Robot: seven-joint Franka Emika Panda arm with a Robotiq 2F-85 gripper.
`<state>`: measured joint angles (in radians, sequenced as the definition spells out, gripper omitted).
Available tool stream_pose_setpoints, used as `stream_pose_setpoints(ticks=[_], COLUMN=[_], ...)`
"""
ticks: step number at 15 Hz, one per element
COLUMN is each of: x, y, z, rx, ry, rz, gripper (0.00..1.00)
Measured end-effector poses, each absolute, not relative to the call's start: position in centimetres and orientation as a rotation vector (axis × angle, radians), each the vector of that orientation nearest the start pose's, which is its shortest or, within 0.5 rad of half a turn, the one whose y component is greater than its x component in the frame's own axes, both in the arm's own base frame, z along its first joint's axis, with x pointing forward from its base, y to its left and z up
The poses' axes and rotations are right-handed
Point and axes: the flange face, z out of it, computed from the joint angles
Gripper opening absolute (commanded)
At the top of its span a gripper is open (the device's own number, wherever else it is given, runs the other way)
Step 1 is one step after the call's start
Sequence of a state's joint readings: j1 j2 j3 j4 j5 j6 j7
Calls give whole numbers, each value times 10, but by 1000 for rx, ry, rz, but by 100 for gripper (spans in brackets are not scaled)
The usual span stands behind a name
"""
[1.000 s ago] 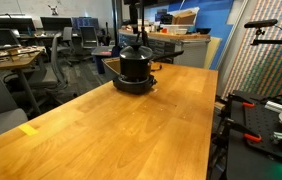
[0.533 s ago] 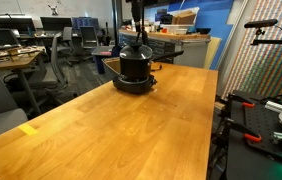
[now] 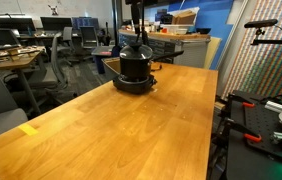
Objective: Put the pot on the stove, cover it with the lid then turn the stove on
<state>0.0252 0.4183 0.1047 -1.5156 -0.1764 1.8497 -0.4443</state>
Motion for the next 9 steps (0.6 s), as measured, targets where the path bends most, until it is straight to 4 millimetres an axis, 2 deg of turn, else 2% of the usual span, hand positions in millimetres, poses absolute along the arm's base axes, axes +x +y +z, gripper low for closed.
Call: stream_pose_setpoints(ticks=[3,9], x=[670,668], y=[60,60], z=[397,392], rx=[-3159,-3149], ry=[-903,-919], rz=[109,142], gripper=[100,100])
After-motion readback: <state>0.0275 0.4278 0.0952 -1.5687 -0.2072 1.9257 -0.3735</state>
